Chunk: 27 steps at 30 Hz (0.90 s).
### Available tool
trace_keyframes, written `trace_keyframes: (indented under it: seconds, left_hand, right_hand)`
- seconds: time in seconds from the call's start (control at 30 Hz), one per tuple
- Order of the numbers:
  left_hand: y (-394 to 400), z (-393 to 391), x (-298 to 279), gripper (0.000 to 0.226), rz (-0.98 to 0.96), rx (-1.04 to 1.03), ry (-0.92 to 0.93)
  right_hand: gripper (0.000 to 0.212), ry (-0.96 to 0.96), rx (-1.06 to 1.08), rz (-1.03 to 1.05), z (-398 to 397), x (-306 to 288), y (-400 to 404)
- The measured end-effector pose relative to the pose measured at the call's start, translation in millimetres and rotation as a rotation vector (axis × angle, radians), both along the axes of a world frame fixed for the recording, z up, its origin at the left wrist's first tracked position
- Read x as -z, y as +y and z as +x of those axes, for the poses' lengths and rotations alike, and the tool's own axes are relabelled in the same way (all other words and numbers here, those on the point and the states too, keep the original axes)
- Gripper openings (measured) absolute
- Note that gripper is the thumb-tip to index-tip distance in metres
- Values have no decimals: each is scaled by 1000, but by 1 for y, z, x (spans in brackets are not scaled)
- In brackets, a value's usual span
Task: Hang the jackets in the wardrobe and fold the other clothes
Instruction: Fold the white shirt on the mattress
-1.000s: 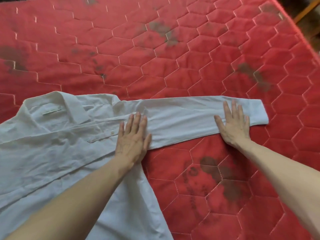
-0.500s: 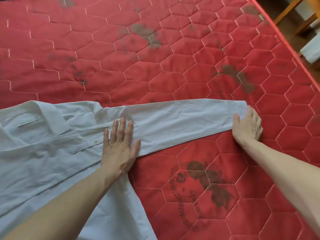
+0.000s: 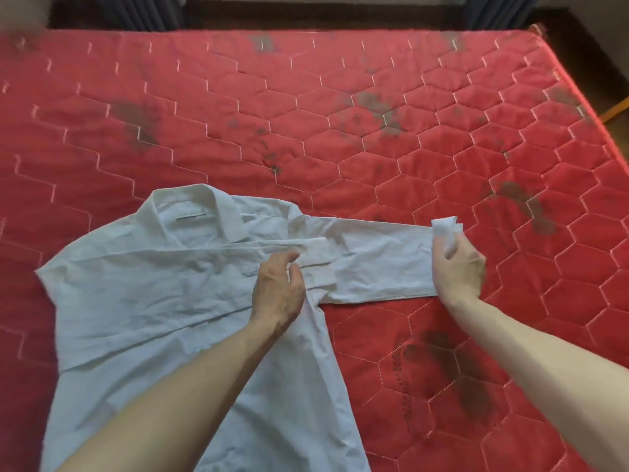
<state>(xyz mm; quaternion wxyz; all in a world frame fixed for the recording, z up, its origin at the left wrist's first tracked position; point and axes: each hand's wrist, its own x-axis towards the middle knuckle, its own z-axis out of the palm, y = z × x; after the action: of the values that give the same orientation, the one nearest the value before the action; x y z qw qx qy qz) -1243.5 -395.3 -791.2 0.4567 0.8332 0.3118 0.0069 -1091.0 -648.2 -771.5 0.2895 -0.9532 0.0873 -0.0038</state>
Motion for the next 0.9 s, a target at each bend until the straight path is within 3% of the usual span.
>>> trace_keyframes:
  seconds: [0.13,0.23,0.33,0.57,0.7,0.73,0.8,0.9]
  left_hand:
    - [51,-32,-14,29,-302,-240,43]
    - [92,-56,-25,23,-686,-482,83]
    - [135,-85,-34,30,-866,-525,125]
    - [206,-150,-44,68,-938,-443,78]
    - [226,-165,-49,45,-898,-425,79]
    - [233,-167,-45,38,-824,-462,98]
    - [246,-172,-40,28,-684,-526,120]
    - [264,-182,-36,40,-513,-554,88]
  right_hand:
    - [40,74,-187,58,-60,-8,124]
    - [44,85,-352,80,-112,-17,206]
    - [42,59,-481,116,-152,-21,267]
    - [24,40,-751,229,-227,-18,349]
    - [7,136,-980,232,-259,-6,375]
    - [11,177,-1013,241,-266,-3,379]
    - [37,227,-1067,264,-275,3,381]
    - [62,200,-1120,254,-284,9,376]
